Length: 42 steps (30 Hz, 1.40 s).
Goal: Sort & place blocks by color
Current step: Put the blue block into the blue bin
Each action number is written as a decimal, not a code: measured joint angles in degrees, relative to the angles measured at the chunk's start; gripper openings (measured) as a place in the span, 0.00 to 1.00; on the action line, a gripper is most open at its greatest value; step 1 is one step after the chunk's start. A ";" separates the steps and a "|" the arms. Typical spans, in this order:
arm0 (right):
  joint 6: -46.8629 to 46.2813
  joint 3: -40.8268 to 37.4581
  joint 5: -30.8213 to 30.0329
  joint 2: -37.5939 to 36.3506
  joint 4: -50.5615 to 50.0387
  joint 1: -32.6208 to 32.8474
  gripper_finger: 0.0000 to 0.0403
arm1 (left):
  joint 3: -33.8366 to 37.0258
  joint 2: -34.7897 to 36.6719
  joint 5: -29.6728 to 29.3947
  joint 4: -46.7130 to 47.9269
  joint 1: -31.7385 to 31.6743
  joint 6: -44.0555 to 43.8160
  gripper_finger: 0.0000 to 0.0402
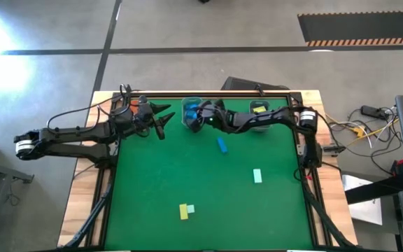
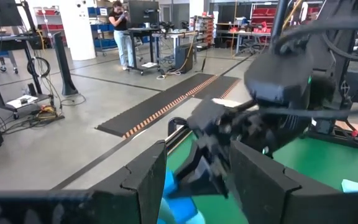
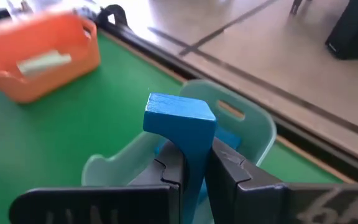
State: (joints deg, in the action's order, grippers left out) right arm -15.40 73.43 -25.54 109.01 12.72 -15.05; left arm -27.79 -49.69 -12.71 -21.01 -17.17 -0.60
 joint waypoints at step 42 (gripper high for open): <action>-1.11 4.32 -0.09 3.94 -5.19 0.00 0.34 | 0.02 0.00 0.00 0.04 0.02 0.00 0.40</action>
State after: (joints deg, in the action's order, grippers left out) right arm -16.51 77.76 -25.63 112.95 7.53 -15.05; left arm -27.77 -49.69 -12.71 -20.97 -17.15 -0.61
